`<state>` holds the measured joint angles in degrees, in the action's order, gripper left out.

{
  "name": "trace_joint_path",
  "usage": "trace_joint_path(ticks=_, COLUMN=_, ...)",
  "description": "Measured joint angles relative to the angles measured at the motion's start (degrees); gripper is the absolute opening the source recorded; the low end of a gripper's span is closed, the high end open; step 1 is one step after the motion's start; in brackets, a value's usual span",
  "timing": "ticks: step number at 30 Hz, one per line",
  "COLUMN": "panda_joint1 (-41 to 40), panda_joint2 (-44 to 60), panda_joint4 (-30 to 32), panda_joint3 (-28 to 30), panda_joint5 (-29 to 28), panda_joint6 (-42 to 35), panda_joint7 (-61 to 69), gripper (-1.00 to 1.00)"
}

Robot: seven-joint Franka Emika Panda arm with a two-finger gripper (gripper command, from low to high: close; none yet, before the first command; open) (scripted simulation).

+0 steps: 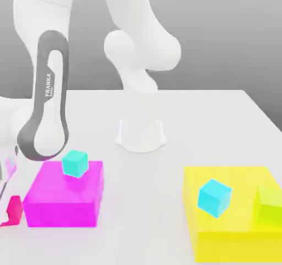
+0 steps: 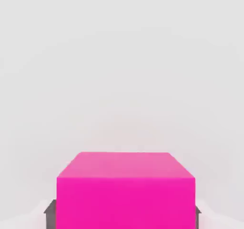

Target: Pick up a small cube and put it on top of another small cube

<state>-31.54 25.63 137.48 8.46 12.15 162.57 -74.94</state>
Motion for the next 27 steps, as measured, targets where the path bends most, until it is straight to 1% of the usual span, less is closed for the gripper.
trace_joint_path(ticks=4, panda_joint1=1.8, panda_joint2=-7.0, panda_joint4=1.5, panda_joint3=2.5, panda_joint5=-3.2, panda_joint6=-5.5, panda_joint7=-2.4, gripper=-1.0)
trace_joint_path(ticks=6, panda_joint1=2.9, panda_joint2=-10.3, panda_joint4=1.1, panda_joint3=1.8, panda_joint5=-5.3, panda_joint6=-8.2, panda_joint7=-2.1, gripper=-1.0)
trace_joint_path(ticks=11, panda_joint1=10.6, panda_joint2=-14.9, panda_joint4=-1.0, panda_joint3=-6.2, panda_joint5=-8.7, panda_joint6=-14.1, panda_joint7=1.5, gripper=-1.0)
trace_joint_path(ticks=17, panda_joint1=19.8, panda_joint2=-19.4, panda_joint4=-2.1, panda_joint3=-15.0, panda_joint5=-10.8, panda_joint6=-19.3, panda_joint7=5.6, gripper=-1.0)
trace_joint_path(ticks=24, panda_joint1=39.5, panda_joint2=-23.8, panda_joint4=-4.6, panda_joint3=-25.4, panda_joint5=-12.4, panda_joint6=-26.7, panda_joint7=11.7, gripper=-1.0)
trace_joint_path(ticks=25, panda_joint1=42.4, panda_joint2=-22.4, panda_joint4=-5.5, panda_joint3=-26.8, panda_joint5=-13.3, panda_joint6=-26.9, panda_joint7=12.2, gripper=-1.0)
trace_joint_path(ticks=27, panda_joint1=43.2, panda_joint2=-18.9, panda_joint4=-5.4, panda_joint3=-27.0, panda_joint5=-15.3, panda_joint6=-24.0, panda_joint7=11.8, gripper=-1.0)
